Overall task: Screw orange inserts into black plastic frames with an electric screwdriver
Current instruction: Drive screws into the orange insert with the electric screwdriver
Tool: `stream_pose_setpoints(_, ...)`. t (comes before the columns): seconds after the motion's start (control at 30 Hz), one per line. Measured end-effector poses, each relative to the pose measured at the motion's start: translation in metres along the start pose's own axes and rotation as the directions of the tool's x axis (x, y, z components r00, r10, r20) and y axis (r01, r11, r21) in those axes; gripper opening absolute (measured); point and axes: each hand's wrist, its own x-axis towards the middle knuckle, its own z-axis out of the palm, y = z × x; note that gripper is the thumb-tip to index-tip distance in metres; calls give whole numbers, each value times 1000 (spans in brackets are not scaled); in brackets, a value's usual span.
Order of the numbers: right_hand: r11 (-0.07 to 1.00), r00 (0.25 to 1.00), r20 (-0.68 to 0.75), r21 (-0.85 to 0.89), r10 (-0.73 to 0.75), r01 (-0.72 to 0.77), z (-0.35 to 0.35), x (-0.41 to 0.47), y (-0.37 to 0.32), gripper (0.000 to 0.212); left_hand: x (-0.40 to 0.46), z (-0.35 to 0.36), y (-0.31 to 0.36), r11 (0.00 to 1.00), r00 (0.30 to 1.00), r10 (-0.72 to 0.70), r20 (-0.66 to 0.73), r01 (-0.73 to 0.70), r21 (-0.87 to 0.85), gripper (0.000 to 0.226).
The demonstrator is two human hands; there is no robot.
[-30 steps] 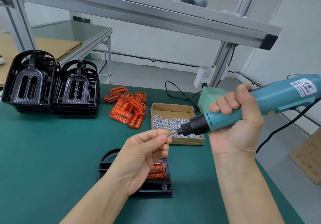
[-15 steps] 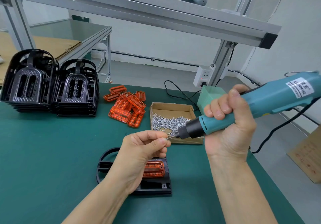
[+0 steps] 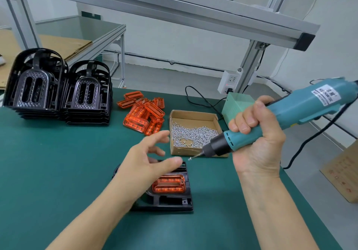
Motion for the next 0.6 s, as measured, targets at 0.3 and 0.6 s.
stream_pose_setpoints(0.3, 972, 982, 84, -181, 167, -150, -13, -10, 26, 18, -25, 0, -35, 488, 899, 109, 423, -420, 765, 67)
stream_pose_setpoints(0.6, 941, 964, 160, -298, 212, -157, -12, -11, 40, 16, -23, 1, -34, 327, 873, 135, 468, -485, 811, 45)
